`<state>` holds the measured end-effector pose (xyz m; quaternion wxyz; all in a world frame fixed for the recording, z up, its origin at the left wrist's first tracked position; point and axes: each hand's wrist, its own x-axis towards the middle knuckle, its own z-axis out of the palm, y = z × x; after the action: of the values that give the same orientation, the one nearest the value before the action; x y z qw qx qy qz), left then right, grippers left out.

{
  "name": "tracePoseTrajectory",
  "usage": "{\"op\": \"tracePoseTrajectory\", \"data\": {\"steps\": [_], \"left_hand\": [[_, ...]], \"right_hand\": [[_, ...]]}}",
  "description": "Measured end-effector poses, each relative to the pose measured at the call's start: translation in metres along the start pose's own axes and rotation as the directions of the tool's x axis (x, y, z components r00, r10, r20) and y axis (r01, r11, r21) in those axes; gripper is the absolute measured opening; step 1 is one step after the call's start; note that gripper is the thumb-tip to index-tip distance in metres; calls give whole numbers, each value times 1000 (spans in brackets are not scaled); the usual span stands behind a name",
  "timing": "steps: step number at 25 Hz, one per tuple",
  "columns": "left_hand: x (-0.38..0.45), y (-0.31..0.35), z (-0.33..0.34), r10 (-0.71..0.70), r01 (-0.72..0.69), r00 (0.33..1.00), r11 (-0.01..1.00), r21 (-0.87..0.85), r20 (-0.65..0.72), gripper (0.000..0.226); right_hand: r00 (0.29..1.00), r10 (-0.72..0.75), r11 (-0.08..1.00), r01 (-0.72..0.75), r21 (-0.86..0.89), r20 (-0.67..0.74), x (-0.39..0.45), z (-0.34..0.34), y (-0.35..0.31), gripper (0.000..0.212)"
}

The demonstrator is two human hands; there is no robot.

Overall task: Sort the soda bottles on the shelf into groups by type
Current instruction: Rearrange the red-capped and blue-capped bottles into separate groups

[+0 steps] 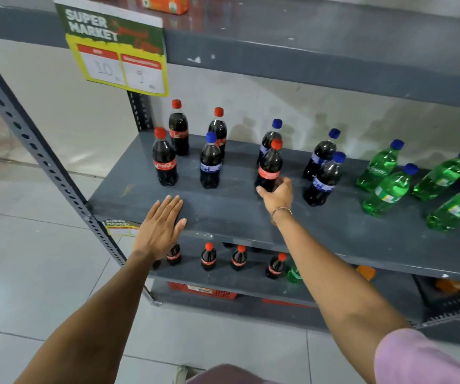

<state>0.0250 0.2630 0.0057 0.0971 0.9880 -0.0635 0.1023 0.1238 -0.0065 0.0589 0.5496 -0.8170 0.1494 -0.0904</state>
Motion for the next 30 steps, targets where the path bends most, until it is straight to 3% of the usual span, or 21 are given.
{"op": "tracePoseTrajectory", "data": {"steps": [4, 9, 13, 21, 24, 26, 28, 30], "left_hand": [[-9, -15, 4, 75, -76, 997, 997, 29, 16, 67], [-7, -14, 4, 80, -80, 997, 997, 7, -6, 63], [-8, -16, 6, 91, -90, 996, 996, 13, -26, 62], [-10, -14, 3, 89, -89, 996, 996, 18, -16, 61], [-10, -9, 3, 61, -61, 998, 998, 11, -23, 62], [-9, -3, 4, 34, -34, 999, 999, 4, -29, 61], [-9, 2, 6, 13, -13, 999, 1000, -7, -35, 58], [-8, 3, 8, 4, -5, 999, 1000, -25, -44, 56]], "right_hand": [[999, 42, 999, -43, -7, -33, 2, 15, -1, 49], [993, -5, 1000, 8, 20, -121, -28, 34, 2, 45], [992, -55, 998, 60, 34, -110, -68, 62, 6, 43], [963, -198, 978, 208, -33, 185, -98, 86, -5, 47], [874, -164, 965, 238, -110, 458, -81, 65, -6, 56], [775, -67, 972, 192, -134, 629, -57, 46, -7, 45], [799, -1, 992, 77, -100, 601, -31, 36, -11, 25], [894, -2, 990, 63, -123, 448, -13, 38, -17, 26]]}}
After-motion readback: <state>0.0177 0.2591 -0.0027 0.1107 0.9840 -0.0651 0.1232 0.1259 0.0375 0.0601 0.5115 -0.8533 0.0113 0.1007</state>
